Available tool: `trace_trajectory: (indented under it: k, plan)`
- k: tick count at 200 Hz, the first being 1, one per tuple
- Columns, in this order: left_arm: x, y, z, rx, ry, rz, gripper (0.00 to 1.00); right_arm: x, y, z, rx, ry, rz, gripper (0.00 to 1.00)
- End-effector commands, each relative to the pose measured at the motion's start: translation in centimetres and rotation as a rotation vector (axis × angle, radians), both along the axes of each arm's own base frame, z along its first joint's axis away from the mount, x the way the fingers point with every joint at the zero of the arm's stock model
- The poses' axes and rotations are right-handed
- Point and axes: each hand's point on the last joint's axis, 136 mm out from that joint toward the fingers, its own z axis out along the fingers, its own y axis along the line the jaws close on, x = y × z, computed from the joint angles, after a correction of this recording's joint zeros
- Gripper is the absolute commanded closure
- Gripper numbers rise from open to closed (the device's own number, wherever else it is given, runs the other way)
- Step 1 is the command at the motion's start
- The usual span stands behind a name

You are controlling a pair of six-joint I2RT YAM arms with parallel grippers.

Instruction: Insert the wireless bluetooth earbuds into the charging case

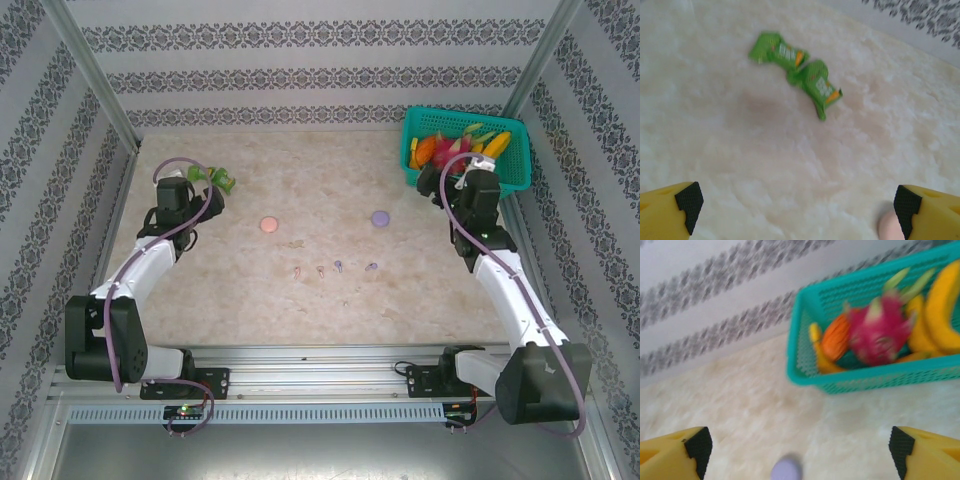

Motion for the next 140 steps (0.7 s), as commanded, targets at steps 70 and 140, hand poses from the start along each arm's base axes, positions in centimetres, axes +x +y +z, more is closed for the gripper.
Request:
trace_trajectory:
  k: [70, 140]
  plan:
    - [-1.7, -3.1, -4.2, -0.243, 0.271, 0.061, 0.00, -1.6, 20.5, -9.4, -0.130, 0.573, 0.404, 0.19]
    - [-3.8, -1.0, -5.3, -0.200, 0.337, 0.164, 0.00, -0.2, 33.7, -13.2, -0.402, 0.596, 0.585, 0.24]
